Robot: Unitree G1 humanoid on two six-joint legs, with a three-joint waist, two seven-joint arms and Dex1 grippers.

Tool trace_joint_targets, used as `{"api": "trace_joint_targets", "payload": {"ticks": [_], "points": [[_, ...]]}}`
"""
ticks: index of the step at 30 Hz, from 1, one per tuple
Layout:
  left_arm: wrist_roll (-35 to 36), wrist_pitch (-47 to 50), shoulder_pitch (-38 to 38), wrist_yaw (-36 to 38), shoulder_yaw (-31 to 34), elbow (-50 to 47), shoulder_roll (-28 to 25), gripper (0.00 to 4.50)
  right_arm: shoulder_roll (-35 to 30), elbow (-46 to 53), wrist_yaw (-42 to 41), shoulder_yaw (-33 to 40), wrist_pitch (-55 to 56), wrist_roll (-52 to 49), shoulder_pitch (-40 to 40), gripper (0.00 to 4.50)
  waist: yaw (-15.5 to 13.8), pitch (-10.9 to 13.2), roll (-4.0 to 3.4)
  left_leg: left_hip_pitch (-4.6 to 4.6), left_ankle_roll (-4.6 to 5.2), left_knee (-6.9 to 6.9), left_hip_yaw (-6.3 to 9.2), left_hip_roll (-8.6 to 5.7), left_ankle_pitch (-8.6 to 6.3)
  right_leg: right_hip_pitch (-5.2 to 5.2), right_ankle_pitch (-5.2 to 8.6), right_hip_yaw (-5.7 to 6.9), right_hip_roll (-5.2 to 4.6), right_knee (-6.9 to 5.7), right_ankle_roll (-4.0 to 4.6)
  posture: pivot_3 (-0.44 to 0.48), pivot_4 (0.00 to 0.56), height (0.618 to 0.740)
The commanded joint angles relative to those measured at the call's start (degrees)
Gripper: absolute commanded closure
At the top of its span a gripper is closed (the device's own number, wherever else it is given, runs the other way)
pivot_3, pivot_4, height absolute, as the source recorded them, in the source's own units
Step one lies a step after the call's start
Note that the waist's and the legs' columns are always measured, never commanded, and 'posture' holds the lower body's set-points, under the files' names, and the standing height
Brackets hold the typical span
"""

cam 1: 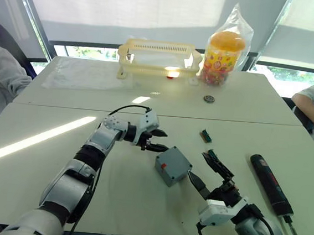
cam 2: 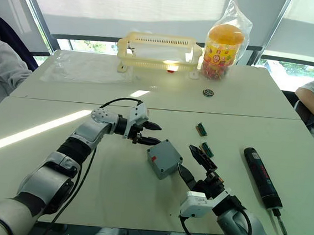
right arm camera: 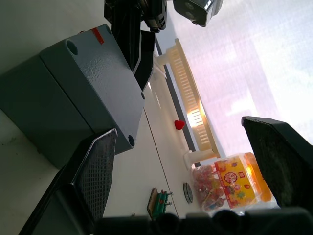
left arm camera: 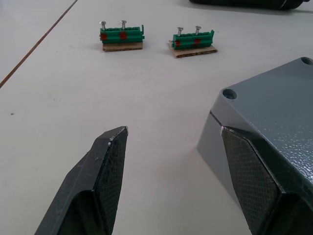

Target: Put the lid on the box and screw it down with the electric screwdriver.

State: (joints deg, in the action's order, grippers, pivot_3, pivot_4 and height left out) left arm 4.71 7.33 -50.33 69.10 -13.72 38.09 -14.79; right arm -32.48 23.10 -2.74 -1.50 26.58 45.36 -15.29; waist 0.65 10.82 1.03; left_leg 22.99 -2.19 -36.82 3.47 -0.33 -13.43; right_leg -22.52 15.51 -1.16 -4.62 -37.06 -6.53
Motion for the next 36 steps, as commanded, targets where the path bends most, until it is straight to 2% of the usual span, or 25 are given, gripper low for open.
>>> {"api": "trace_joint_targets", "payload": {"ticks": [1,15,27,36], "points": [[0.5,-0.7,0.2,0.5,-0.6,-2.6,1.5,1.38,0.7,2.1,1.0,0.4,0.3,-0.1,0.6,0.06,0.0,0.0,0.00,0.00,0.00,0.00,0.00,0.00,0.00,0.00,0.00,0.00,0.00,0.00,0.00,0.000,0.150,0.740],[0.5,-0.4,-0.4,0.4,0.4,-1.7,0.6,1.38,0.4,1.9,1.3,1.3,0.4,-0.3,-0.4,0.06,0.0,0.0,0.00,0.00,0.00,0.00,0.00,0.00,0.00,0.00,0.00,0.00,0.00,0.00,-0.01,0.000,0.150,0.740],[3.3,2.5,-3.7,0.3,5.7,0.3,-3.1,1.38,-0.2,3.7,1.0,4.7,1.0,-1.5,-3.9,0.06,0.0,0.0,-0.01,0.00,0.00,0.00,0.01,0.00,0.00,-0.01,0.00,0.01,0.00,-0.01,-0.01,0.000,0.150,0.740],[-0.7,-2.5,1.3,-2.1,2.8,2.1,-3.3,1.38,-0.2,1.7,-4.6,0.0,1.7,-7.5,-3.2,0.06,0.0,0.0,-0.01,0.00,0.00,0.00,0.01,0.00,0.00,0.00,-0.01,0.01,0.00,-0.01,-0.01,0.000,0.150,0.740]]}}
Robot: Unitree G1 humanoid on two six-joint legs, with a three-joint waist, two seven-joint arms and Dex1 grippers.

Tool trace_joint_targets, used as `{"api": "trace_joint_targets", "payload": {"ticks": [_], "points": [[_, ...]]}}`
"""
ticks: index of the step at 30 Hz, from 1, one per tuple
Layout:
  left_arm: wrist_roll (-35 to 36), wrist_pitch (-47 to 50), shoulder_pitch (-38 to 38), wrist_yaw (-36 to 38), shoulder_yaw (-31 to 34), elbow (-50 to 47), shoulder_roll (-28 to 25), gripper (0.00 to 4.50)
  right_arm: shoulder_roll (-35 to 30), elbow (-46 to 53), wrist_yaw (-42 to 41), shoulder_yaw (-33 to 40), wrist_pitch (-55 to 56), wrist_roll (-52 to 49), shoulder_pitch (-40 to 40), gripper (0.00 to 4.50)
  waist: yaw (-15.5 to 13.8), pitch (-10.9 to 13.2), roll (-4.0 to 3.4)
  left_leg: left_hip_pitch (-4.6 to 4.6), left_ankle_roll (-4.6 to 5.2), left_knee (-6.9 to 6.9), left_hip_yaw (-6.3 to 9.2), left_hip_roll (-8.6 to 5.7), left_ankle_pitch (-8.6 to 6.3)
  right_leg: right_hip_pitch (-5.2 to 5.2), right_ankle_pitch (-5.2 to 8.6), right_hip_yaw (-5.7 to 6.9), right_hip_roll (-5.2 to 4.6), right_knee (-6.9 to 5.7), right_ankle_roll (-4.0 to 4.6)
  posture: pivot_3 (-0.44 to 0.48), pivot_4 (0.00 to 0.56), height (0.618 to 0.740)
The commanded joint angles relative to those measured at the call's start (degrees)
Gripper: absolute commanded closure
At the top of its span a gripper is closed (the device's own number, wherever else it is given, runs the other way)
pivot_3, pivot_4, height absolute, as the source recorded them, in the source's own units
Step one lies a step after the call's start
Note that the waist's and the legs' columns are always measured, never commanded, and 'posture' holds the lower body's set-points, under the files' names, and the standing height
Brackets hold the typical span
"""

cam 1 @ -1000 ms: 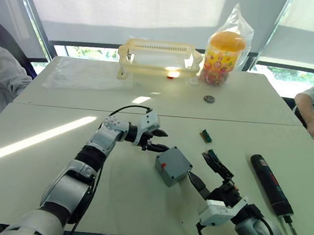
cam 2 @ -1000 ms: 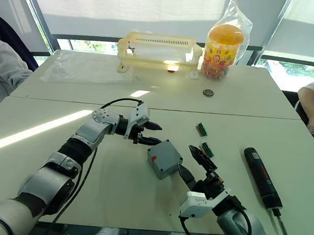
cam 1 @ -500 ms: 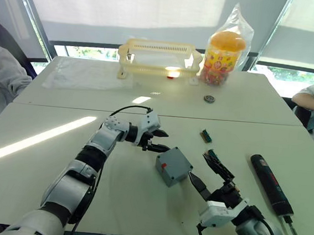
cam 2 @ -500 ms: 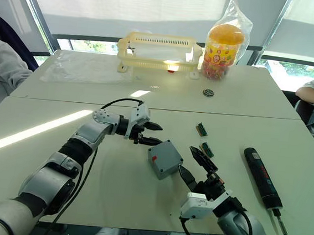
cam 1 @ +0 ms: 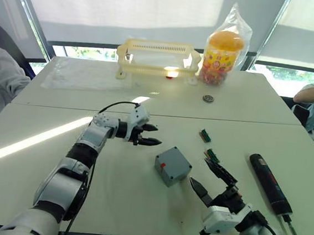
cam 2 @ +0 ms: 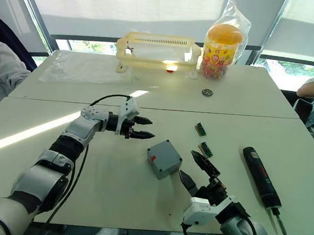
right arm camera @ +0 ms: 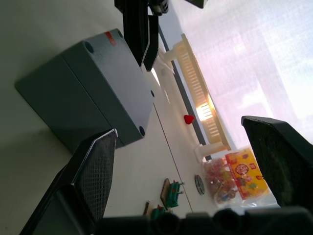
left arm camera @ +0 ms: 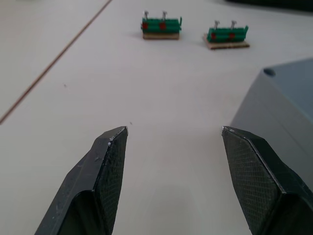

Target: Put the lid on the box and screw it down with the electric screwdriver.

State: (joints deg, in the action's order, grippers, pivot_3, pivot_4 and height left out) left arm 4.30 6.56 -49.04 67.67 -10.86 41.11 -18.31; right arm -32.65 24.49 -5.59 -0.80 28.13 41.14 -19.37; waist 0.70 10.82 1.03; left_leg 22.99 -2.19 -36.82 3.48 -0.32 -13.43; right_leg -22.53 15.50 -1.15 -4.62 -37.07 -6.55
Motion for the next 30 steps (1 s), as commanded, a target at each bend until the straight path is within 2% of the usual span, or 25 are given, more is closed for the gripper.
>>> {"api": "trace_joint_targets", "payload": {"ticks": [1,9,13,22,30], "points": [[-0.5,-1.8,0.6,-1.0,-0.2,-1.1,0.5,1.38,0.0,0.1,-2.6,-1.2,-0.1,-4.0,1.6,0.06,-0.1,0.0,0.00,0.00,0.00,-0.01,0.00,0.00,0.00,0.01,0.00,0.00,0.00,0.00,0.00,0.000,0.150,0.740],[-0.1,0.4,4.9,-1.7,-1.1,-6.9,1.6,1.38,-0.1,-4.1,-5.2,-3.2,-0.2,-5.2,4.9,0.06,-0.1,0.0,-0.01,0.00,0.00,-0.03,0.00,0.00,0.00,0.02,0.00,0.00,-0.01,0.00,0.00,0.000,0.150,0.740],[1.6,4.4,7.6,-1.5,-1.0,-12.1,1.9,1.38,-0.4,-5.5,-5.8,-3.4,0.0,-5.7,6.0,0.06,0.0,0.0,-0.01,-0.01,0.00,-0.03,0.00,0.00,0.00,0.02,0.00,0.00,-0.01,-0.01,0.00,0.000,0.150,0.740],[3.4,11.2,13.9,-0.7,-2.1,-23.4,-0.2,1.38,-2.0,-9.1,-7.8,-3.5,0.3,-6.9,9.4,0.06,0.0,0.0,-0.02,-0.03,0.00,-0.03,0.01,0.01,0.00,0.03,0.00,0.00,-0.01,-0.02,0.01,0.000,0.150,0.740],[3.5,13.4,16.8,0.4,-3.3,-27.7,-1.6,1.38,-3.3,-11.2,-9.7,-3.3,0.6,-8.8,12.5,0.06,-0.1,0.0,-0.03,-0.05,0.00,-0.03,0.00,0.01,0.00,0.06,0.02,0.00,-0.02,-0.01,0.05,0.000,0.150,0.740]]}}
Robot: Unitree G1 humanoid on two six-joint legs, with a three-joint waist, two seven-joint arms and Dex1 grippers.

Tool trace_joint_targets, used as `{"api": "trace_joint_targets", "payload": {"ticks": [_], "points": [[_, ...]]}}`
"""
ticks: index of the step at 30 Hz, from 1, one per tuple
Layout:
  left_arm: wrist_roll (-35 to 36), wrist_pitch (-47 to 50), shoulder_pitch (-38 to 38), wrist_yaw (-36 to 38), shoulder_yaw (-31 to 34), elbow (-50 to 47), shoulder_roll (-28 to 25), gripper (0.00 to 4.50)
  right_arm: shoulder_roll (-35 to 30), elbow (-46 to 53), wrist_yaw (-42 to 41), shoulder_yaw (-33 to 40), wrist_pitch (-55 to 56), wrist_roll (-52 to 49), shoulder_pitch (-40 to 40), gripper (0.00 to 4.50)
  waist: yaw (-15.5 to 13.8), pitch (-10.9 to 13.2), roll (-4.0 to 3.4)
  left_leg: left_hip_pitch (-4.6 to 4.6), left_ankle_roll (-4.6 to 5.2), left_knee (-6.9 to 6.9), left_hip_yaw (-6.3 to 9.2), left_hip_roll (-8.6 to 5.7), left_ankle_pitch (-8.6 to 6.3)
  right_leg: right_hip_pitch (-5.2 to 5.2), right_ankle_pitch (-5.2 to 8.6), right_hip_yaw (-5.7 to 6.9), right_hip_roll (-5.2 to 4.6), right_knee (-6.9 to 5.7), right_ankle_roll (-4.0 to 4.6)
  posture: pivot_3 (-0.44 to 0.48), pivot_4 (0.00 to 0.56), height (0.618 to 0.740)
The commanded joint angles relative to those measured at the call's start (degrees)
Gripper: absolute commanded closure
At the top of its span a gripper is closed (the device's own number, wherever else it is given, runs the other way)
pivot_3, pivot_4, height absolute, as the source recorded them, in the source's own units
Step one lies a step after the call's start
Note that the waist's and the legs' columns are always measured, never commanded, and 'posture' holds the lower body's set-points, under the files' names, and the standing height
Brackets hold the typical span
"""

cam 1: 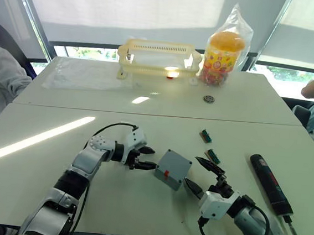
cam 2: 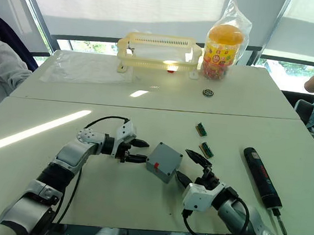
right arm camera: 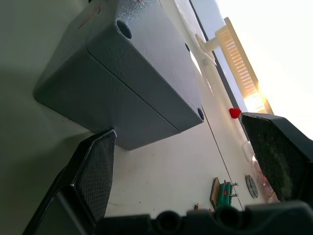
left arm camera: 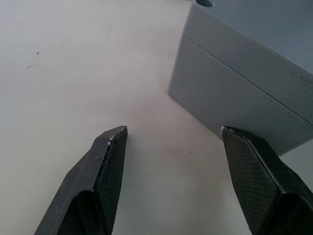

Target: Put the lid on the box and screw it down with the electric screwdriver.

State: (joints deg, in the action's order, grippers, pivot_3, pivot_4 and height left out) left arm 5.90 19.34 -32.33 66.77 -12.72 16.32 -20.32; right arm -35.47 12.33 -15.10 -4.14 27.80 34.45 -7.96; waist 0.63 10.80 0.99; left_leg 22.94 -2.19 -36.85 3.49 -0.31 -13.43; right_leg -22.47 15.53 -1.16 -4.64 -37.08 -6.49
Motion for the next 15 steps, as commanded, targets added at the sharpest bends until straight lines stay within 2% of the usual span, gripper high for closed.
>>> {"api": "trace_joint_targets", "payload": {"ticks": [1,15], "points": [[1.9,0.9,0.2,1.3,-1.5,-3.3,0.4,1.38,-0.6,0.8,-0.3,0.1,1.0,-2.2,1.3,0.06,0.0,0.0,0.00,0.00,0.00,0.00,0.00,0.00,0.00,0.00,0.03,0.00,0.00,0.00,0.05,0.000,0.150,0.740],[2.7,2.9,1.4,3.0,-3.6,-6.3,0.0,1.38,-1.3,-1.0,-1.8,-0.5,0.7,-2.6,3.6,0.06,0.0,0.0,-0.01,-0.02,0.00,0.00,-0.01,0.00,0.00,0.02,0.03,0.00,0.00,0.00,0.06,0.000,0.150,0.740]]}}
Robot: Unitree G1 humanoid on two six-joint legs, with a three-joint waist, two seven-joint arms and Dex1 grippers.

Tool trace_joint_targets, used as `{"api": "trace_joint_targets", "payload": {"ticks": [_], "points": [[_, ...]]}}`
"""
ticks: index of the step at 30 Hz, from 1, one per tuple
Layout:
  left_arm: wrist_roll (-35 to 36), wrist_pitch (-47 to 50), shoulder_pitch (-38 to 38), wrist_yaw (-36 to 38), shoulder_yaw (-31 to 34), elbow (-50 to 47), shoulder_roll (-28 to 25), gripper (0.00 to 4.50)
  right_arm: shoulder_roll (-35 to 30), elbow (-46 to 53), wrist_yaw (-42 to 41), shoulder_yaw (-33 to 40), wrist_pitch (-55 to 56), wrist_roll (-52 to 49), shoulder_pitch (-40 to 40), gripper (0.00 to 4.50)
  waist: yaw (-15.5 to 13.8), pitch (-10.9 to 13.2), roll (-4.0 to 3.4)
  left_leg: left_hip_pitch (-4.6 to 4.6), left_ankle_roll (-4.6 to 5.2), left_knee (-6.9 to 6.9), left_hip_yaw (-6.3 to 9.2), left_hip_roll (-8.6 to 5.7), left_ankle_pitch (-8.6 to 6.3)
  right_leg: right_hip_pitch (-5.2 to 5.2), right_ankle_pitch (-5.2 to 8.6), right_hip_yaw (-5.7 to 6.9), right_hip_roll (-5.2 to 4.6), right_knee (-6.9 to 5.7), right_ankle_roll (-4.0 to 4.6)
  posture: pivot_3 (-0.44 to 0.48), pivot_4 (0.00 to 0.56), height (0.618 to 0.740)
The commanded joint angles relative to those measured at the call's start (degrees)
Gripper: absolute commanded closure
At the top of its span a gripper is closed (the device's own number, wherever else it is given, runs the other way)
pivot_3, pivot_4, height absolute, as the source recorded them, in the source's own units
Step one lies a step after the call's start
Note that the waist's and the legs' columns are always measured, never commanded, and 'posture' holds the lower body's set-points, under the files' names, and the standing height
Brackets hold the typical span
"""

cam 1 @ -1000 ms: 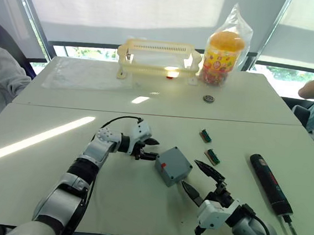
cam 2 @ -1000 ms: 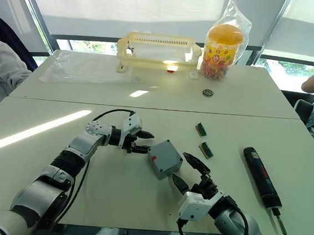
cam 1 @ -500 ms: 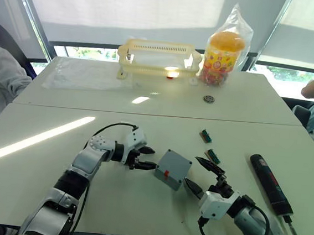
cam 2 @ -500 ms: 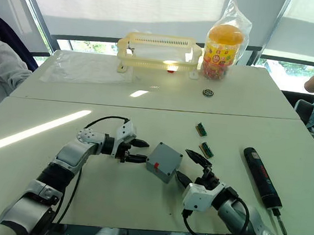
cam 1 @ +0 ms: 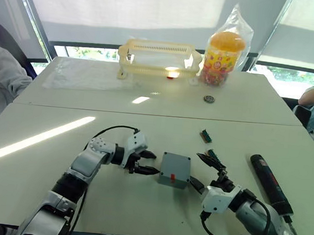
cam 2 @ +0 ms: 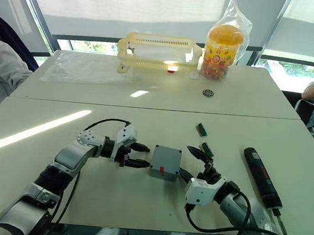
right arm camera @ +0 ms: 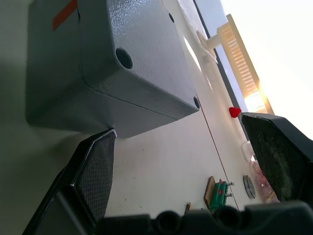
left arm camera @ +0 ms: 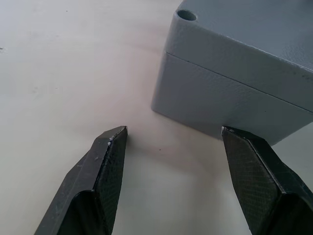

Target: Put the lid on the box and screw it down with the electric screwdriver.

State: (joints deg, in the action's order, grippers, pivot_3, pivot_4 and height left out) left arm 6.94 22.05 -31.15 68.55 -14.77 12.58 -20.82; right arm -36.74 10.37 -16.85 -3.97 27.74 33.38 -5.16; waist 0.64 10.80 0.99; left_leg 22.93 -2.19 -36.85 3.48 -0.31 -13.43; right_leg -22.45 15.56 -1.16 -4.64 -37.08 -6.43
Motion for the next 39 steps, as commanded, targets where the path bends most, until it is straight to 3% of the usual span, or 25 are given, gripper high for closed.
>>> {"api": "trace_joint_targets", "payload": {"ticks": [1,9,16,22,25,30,33,37,39], "points": [[1.7,0.2,0.2,1.3,-1.6,-2.6,0.5,1.38,-0.1,0.8,-0.1,-0.7,0.9,-1.5,1.0,0.06,0.0,0.0,0.00,0.00,0.00,0.00,0.00,0.00,0.00,0.00,0.00,0.00,0.00,0.00,0.00,0.000,0.150,0.740],[2.1,0.8,-0.1,1.4,-2.1,-2.5,-0.1,1.38,0.1,-0.3,-0.1,-0.4,0.7,-1.6,2.2,0.06,0.0,0.0,0.00,0.00,0.00,0.00,0.00,0.00,0.00,0.00,0.02,0.00,0.00,0.00,0.03,0.000,0.150,0.740],[4.0,2.7,-1.7,-1.0,3.1,-2.7,-3.7,1.38,-0.5,1.6,0.6,4.1,-1.5,-3.9,0.0,0.06,0.0,0.0,-0.01,0.00,0.00,0.00,0.00,0.00,0.00,-0.01,0.01,0.00,0.00,0.00,0.02,0.000,0.150,0.740],[12.1,12.0,-4.0,0.0,10.1,-12.6,-10.8,1.38,-1.0,7.7,-3.8,13.2,-7.7,-17.3,-5.6,0.06,0.0,0.0,-0.04,0.04,0.00,0.03,0.01,0.03,0.00,-0.05,0.01,0.00,0.00,0.00,0.01,0.000,0.150,0.740],[16.0,17.0,-5.4,-0.7,12.1,-17.7,-12.4,1.38,-0.3,10.1,-8.9,14.5,-15.7,-27.1,-5.3,0.06,0.0,0.0,-0.04,0.01,0.00,0.00,0.03,0.04,0.00,0.04,0.02,0.01,-0.02,0.02,0.04,0.000,0.150,0.740],[20.8,22.7,-5.7,-2.2,12.3,-25.8,-14.0,1.38,2.0,14.2,-12.6,16.9,-38.1,-45.3,1.3,0.06,0.3,0.1,-0.08,-0.05,0.00,0.03,0.01,0.08,0.00,0.02,0.02,-0.03,0.01,-0.01,0.05,0.000,0.150,0.740],[19.7,22.7,-2.2,-3.3,8.1,-33.1,-15.5,2.22,3.1,16.4,-13.4,19.0,-56.3,-60.1,3.4,0.00,0.1,0.1,-0.10,-0.05,0.00,0.13,0.04,0.11,0.00,-0.01,0.02,0.00,0.03,-0.01,0.04,0.000,0.150,0.740],[20.2,24.1,1.2,-7.3,6.2,-37.6,-15.1,4.33,4.0,16.6,-11.3,19.9,-64.0,-64.7,4.3,0.00,-0.1,0.1,-0.09,-0.19,0.01,0.37,-0.05,0.09,0.00,0.01,0.03,-0.11,-0.04,0.05,0.06,0.000,0.150,0.740],[20.1,25.0,2.2,-8.8,5.4,-39.6,-15.7,4.43,4.1,16.0,-10.8,19.0,-64.6,-63.9,4.4,0.00,-0.1,0.1,-0.08,-0.17,0.01,0.37,-0.04,0.09,0.00,-0.03,0.03,-0.11,-0.02,0.05,0.07,0.000,0.150,0.740]]}}
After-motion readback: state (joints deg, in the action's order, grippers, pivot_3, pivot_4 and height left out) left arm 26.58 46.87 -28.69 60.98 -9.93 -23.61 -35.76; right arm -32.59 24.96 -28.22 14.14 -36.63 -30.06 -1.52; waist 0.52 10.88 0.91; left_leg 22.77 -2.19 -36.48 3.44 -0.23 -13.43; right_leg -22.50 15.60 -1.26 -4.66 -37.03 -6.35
